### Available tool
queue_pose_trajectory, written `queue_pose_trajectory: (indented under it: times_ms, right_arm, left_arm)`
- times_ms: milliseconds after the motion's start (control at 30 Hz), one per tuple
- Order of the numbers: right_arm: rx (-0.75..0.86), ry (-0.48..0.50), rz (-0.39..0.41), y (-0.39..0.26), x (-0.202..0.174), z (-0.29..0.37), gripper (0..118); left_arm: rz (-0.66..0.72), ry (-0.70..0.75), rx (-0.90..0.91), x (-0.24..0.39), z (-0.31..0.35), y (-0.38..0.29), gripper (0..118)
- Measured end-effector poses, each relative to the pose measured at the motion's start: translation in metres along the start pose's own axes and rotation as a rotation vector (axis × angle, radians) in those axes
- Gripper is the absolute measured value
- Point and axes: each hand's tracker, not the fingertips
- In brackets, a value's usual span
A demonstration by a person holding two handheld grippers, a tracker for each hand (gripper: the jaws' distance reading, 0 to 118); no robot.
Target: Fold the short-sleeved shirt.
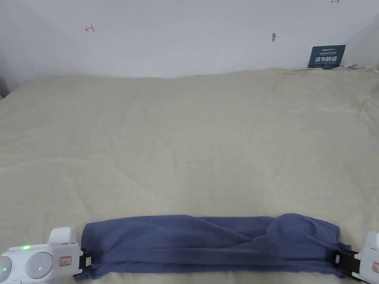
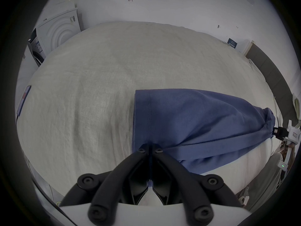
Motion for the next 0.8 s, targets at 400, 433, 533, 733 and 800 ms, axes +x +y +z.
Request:
queue_pose_trajectory:
  times_ms: [400, 433, 533, 733, 800]
  right_arm:
    - [0.061, -0.021, 0.054, 0.015, -0.018, 0.03, 73]
    - [0.078, -0.026, 0.066, 0.019, -0.022, 0.034, 89]
    - [0.177, -0.019, 0.099, 0.035, -0.033, 0.053, 102]
    - [0.398, -0.001, 0.174, 0.065, -0.063, 0.096, 102]
    - [0.465, -0.033, 0.216, 0.074, -0.074, 0.107, 102]
  left_arm:
    - [0.039, -0.014, 0.031, 0.004, 0.028, 0.01, 105]
    - [0.042, -0.009, 0.045, 0.005, 0.03, 0.013, 115]
    - [0.039, 0.004, 0.134, 0.01, 0.049, 0.026, 117]
    - [0.01, 0.004, 0.277, 0.025, 0.085, 0.06, 117]
    - [-0.009, 0.009, 0.347, 0.032, 0.097, 0.07, 117]
